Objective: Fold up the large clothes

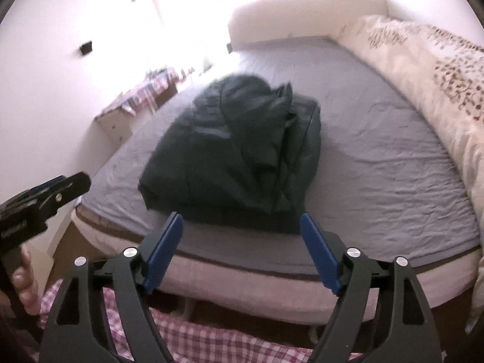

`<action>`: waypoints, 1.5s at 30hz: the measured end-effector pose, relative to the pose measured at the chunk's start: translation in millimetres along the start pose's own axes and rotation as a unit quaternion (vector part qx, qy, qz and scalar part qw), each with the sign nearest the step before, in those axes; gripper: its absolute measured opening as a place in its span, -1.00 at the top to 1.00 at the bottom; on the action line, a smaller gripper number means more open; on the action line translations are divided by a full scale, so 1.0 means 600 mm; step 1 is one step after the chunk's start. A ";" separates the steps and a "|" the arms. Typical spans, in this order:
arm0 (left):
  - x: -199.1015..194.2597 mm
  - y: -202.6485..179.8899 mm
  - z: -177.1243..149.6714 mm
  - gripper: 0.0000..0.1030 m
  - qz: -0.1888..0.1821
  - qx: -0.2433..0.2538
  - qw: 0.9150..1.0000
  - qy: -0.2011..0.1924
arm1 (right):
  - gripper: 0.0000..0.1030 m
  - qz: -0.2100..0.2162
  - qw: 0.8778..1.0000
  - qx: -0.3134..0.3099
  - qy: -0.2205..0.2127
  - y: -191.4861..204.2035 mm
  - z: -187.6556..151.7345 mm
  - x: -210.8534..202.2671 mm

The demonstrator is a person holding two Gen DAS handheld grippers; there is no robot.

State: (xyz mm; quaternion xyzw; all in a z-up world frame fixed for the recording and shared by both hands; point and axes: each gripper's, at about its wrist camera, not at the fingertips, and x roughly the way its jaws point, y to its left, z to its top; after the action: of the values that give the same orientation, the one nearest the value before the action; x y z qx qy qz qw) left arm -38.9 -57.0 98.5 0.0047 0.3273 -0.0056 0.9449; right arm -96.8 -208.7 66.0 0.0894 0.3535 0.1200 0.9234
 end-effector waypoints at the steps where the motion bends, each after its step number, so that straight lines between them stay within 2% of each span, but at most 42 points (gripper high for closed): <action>1: -0.007 0.002 0.006 -0.55 -0.007 0.003 1.000 -0.008 | -0.52 -0.008 1.000 -0.001 -0.013 0.005 0.003 -0.011; 5: -0.025 0.016 0.029 -0.55 -0.040 -0.010 0.999 -0.020 | -0.58 -0.029 0.997 0.003 -0.070 0.024 0.021 -0.054; 7: -0.025 0.021 0.029 -0.55 -0.043 -0.012 0.999 -0.021 | -0.59 -0.036 0.996 0.008 -0.083 0.036 0.029 -0.067; 14: -0.004 0.044 -0.006 -0.55 -0.071 -0.039 0.997 0.011 | -0.59 -0.070 0.996 -0.028 -0.054 0.077 0.012 -0.070; 21: 0.020 0.043 -0.019 -0.45 -0.076 -0.038 0.996 0.024 | -0.59 -0.107 0.992 -0.041 -0.058 0.087 0.013 -0.063; 27: 0.040 0.053 -0.026 -0.35 -0.073 -0.051 0.995 0.047 | -0.59 -0.111 0.993 -0.028 -0.037 0.074 0.012 -0.047; 33: 0.053 0.056 -0.031 -0.34 -0.070 -0.056 0.994 0.061 | -0.59 -0.109 0.994 -0.021 -0.013 0.066 0.008 -0.027; 43: 0.070 0.055 -0.035 -0.34 -0.073 -0.056 0.993 0.079 | -0.59 -0.109 0.994 -0.010 0.000 0.057 0.004 -0.015; 45: 0.073 0.054 -0.035 -0.25 -0.074 -0.055 0.992 0.082 | -0.59 -0.109 0.994 -0.008 0.002 0.055 0.003 -0.014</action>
State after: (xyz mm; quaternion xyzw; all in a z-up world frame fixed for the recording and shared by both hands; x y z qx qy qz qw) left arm -16.9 -24.6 55.2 -0.0713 0.4031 -0.0571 0.9106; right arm -106.7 -179.5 80.9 0.0425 0.3620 0.0212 0.9310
